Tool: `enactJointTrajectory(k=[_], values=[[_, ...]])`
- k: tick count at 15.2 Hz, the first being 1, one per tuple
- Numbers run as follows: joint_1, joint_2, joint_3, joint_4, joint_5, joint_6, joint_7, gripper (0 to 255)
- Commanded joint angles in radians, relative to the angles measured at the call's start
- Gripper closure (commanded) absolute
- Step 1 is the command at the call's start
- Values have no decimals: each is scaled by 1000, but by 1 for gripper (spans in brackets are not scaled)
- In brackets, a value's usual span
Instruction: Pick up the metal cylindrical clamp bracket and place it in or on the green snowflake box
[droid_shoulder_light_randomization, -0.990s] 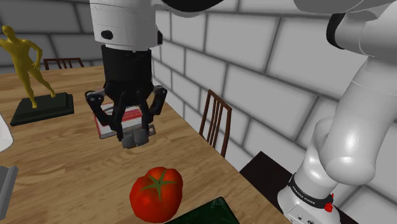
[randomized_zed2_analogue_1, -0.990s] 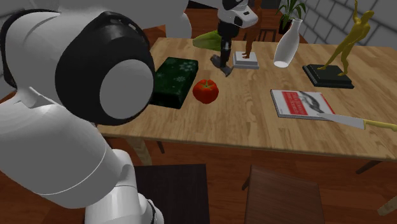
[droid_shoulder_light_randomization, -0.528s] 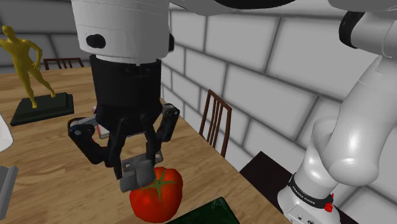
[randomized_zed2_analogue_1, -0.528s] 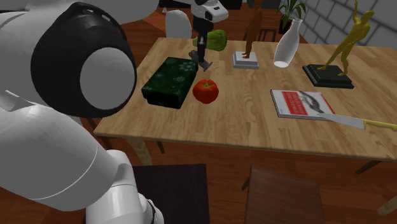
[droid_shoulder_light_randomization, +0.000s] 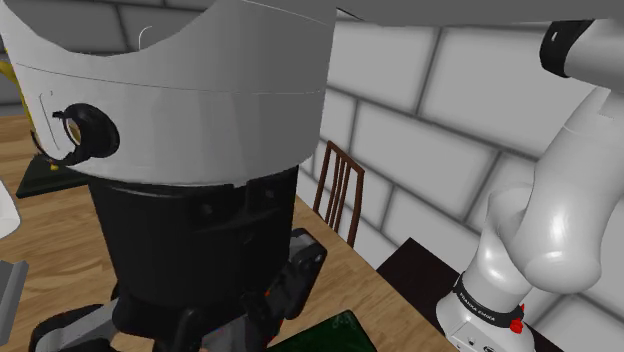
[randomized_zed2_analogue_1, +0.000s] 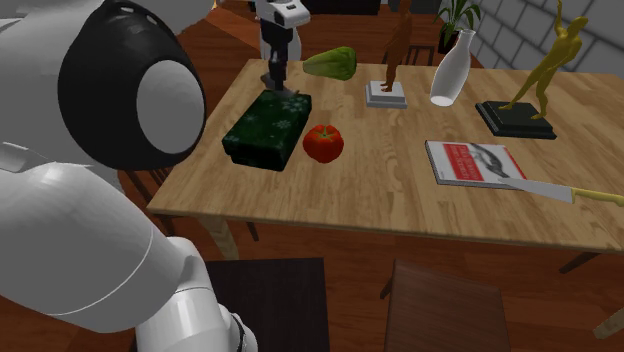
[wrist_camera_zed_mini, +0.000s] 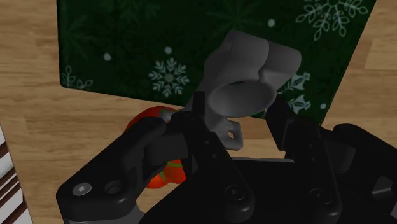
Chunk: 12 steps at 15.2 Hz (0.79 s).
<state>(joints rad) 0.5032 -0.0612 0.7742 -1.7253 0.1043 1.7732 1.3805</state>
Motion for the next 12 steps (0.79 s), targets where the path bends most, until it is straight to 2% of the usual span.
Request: enactJointTrajectory(k=[1, 2, 12], values=[[23, 15, 30, 10, -14, 5, 57, 255], [34, 24, 43, 18, -23, 4, 83, 255], [35, 16, 44, -122, -14, 139, 71, 255]])
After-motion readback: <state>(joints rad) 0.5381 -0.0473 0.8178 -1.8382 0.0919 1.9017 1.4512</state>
